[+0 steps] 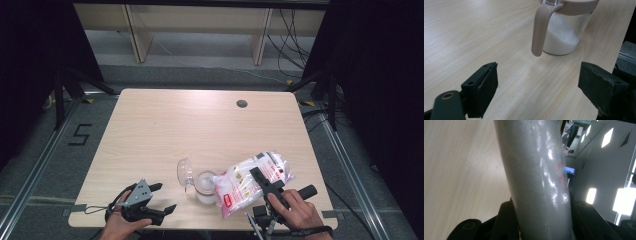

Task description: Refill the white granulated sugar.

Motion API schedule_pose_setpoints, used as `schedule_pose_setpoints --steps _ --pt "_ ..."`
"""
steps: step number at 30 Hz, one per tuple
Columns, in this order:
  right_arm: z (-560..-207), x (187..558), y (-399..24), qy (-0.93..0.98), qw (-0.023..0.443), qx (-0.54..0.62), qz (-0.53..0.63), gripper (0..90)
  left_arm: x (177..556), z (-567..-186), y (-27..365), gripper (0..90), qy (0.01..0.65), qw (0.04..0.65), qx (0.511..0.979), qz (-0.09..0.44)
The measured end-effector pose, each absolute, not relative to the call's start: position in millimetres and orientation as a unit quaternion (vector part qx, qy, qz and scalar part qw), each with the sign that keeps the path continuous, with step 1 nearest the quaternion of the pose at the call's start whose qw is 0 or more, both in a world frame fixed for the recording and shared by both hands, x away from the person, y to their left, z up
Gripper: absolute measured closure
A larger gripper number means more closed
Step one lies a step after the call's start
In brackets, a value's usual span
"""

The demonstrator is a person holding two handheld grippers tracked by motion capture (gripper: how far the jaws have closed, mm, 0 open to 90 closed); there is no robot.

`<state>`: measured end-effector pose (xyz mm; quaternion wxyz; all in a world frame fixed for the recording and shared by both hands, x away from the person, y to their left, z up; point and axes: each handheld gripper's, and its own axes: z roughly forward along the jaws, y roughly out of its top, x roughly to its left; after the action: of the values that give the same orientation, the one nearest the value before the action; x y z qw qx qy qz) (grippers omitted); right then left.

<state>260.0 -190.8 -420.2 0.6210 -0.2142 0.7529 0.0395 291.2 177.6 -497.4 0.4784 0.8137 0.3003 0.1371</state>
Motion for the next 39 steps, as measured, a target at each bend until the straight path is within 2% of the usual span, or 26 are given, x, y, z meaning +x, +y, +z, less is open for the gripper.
schedule_pose_setpoints --steps 10,16,39 --pt "-419.4 262.9 -181.1 0.742 0.623 -0.244 0.04 69.7 291.3 -497.6 177.4 15.7 0.301 0.479 0.813 0.137" --pt "-419.5 261.5 -188.6 0.75 0.623 -0.219 0.041 69.8 291.2 -497.4 177.4 15.7 0.298 0.477 0.815 0.137" --pt "-419.7 258.8 -181.0 0.755 0.61 -0.24 0.024 70.3 291.1 -497.1 177.8 15.7 0.298 0.477 0.815 0.138"
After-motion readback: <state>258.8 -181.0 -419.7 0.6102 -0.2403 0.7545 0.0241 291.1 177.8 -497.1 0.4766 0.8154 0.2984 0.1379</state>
